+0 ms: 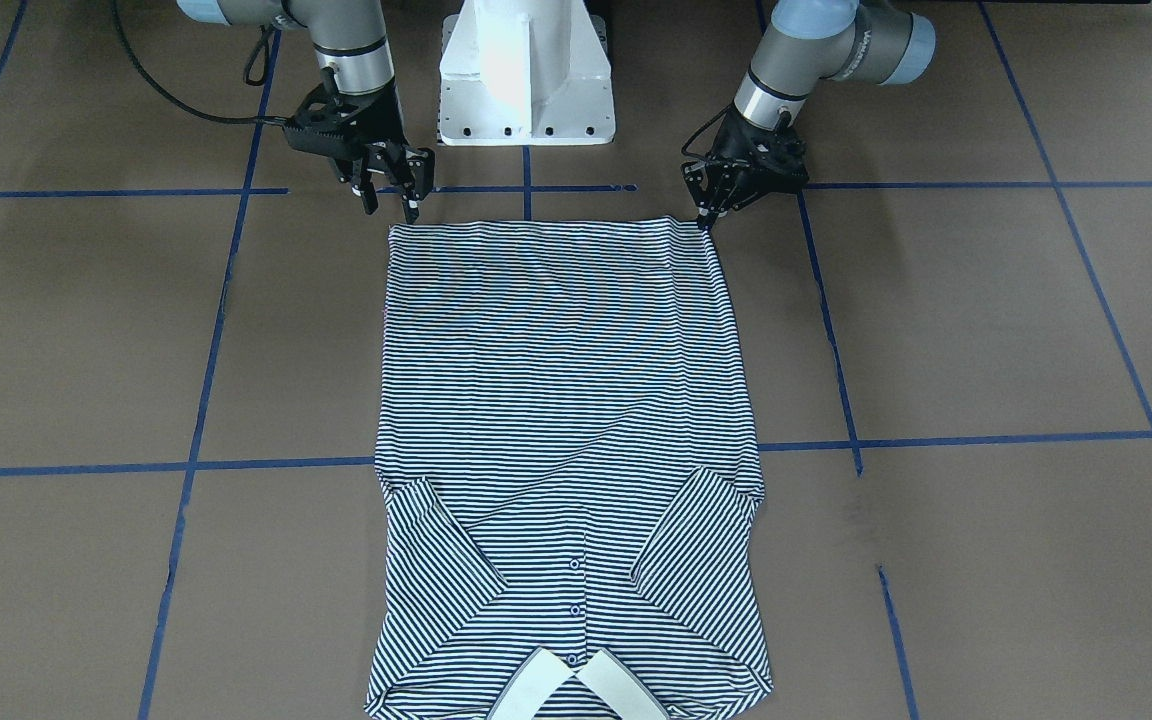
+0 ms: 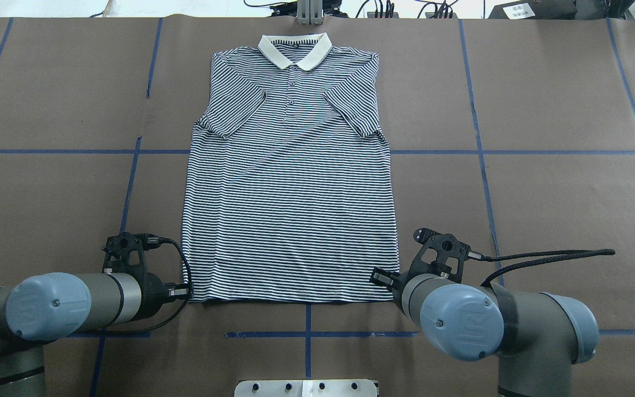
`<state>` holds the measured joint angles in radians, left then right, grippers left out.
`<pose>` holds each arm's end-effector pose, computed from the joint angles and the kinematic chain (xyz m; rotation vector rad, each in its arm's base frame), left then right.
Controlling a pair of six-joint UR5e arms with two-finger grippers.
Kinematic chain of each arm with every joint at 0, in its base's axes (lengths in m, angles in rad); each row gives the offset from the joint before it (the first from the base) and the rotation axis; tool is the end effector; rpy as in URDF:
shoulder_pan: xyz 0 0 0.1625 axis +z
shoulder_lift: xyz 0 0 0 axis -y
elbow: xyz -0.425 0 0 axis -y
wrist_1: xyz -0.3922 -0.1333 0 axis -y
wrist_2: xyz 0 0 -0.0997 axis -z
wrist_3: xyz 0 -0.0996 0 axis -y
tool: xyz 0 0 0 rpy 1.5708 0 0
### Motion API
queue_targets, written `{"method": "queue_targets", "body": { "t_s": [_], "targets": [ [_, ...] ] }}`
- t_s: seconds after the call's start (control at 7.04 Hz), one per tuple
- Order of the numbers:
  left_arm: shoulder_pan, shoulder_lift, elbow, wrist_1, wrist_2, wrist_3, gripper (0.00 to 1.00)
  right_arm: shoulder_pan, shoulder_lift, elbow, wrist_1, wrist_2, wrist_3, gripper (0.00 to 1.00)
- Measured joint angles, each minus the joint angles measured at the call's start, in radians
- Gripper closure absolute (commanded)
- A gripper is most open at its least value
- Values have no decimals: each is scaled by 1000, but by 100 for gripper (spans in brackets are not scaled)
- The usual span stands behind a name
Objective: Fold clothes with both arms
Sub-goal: 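Grasp the hem corners with both grippers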
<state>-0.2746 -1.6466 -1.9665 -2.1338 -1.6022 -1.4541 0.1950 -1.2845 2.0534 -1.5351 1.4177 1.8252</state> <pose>0.4634 -0.2658 0.3733 0.1732 1.0210 -0.1273 -0.5029 -0.2507 0.2939 0.1221 -0.8154 0.4855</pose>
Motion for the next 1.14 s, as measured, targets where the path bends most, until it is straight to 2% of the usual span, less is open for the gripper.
{"method": "queue_targets", "body": {
  "t_s": [0.71,0.85,0.99,1.14],
  "targets": [
    [-1,0,-11,0,-1,0,100,-13,25,-86,0,-3,-1,41],
    [-2,0,-13,-1,-1,0,100,-14,25,-93,0,-3,-1,45],
    [-2,0,-13,-1,-1,0,100,-15,25,-98,0,-3,-1,57],
    [-2,0,-15,-1,-1,0,100,-15,26,-101,0,-3,-1,100]
  ]
}}
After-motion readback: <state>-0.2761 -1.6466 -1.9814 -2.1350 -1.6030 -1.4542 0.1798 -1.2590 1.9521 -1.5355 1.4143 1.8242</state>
